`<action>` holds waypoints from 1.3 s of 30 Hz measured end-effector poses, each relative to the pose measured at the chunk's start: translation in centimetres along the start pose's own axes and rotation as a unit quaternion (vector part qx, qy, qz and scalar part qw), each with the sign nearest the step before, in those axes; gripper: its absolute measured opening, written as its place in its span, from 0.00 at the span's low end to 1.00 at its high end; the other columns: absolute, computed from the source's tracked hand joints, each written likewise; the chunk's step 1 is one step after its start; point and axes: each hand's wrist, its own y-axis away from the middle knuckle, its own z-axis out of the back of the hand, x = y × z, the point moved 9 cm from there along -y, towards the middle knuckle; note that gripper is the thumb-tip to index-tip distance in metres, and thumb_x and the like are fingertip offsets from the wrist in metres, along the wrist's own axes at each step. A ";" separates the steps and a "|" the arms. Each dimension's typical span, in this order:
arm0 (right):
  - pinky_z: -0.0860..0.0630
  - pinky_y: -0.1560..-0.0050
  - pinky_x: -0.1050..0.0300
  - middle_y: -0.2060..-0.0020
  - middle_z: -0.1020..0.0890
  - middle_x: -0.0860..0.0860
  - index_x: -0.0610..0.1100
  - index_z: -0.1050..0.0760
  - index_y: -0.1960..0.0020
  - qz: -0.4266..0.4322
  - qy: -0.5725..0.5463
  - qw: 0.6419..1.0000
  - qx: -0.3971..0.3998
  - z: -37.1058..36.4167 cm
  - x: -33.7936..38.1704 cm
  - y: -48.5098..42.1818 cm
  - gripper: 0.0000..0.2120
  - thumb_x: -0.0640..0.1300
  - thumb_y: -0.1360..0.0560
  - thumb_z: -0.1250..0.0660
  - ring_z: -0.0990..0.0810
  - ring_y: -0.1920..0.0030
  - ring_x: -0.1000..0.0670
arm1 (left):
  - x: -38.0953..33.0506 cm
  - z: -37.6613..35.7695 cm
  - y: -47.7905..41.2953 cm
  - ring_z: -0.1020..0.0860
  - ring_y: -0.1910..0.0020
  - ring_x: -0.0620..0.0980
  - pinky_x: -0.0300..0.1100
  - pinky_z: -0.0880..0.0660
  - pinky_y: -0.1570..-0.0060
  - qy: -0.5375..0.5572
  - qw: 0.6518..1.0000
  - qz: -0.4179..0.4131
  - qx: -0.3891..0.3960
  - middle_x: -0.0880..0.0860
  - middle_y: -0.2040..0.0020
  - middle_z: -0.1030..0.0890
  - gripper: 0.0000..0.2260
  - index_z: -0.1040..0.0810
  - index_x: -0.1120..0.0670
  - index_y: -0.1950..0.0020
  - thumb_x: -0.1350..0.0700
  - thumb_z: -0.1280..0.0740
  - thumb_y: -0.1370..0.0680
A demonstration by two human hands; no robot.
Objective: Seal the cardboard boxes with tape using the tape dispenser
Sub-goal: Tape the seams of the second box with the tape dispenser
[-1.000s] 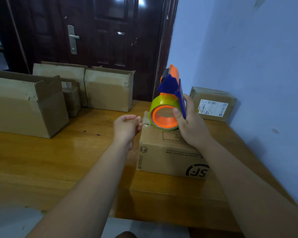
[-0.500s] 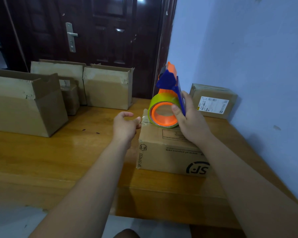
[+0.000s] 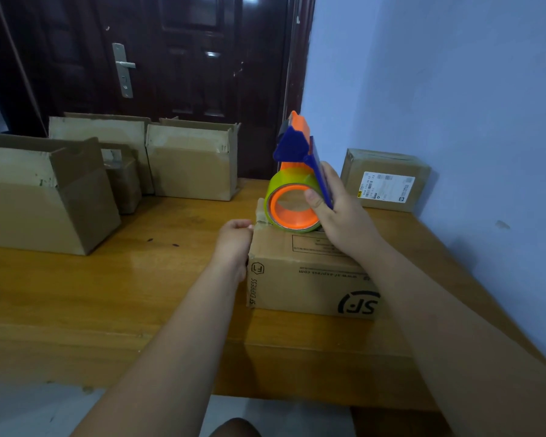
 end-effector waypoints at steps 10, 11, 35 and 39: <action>0.26 0.54 0.65 0.46 0.24 0.53 0.48 0.43 0.27 -0.009 -0.011 1.000 -0.014 0.1 -0.1 0.1 0.26 0.57 0.20 0.44 0.23 0.50 0.56 | -2.4 -3.3 2.5 0.37 0.28 0.47 0.53 0.39 0.29 -0.139 0.960 -0.180 0.162 0.45 0.26 0.36 0.35 0.47 0.45 0.23 0.39 0.37 0.25; 0.28 0.57 0.67 0.47 0.24 0.54 0.48 0.42 0.27 -0.012 -0.016 1.000 -0.013 0.1 0.0 0.2 0.24 0.56 0.20 0.44 0.23 0.51 0.57 | -2.3 -3.4 2.6 0.38 0.27 0.48 0.53 0.40 0.28 -0.176 0.954 -0.179 0.160 0.47 0.25 0.38 0.36 0.50 0.45 0.22 0.42 0.35 0.25; 0.22 0.43 0.50 0.40 0.24 0.48 0.49 0.43 0.26 -0.028 -0.121 0.992 0.023 0.2 -0.7 -0.5 0.35 0.45 0.26 0.29 0.22 0.42 0.50 | -3.9 -3.8 4.1 0.55 0.23 0.50 0.45 0.54 0.26 -0.500 0.819 -0.260 0.111 0.53 0.22 0.53 0.28 0.56 0.55 0.22 0.49 0.47 0.17; 0.24 0.38 0.48 0.37 0.23 0.50 0.49 0.40 0.25 -0.011 -0.179 0.983 0.031 0.4 0.5 -1.7 0.36 0.56 0.29 0.31 0.22 0.39 0.51 | -4.1 -4.0 4.4 0.54 0.23 0.50 0.44 0.53 0.27 -0.520 0.801 -0.276 0.110 0.53 0.22 0.51 0.26 0.51 0.55 0.22 0.49 0.48 0.17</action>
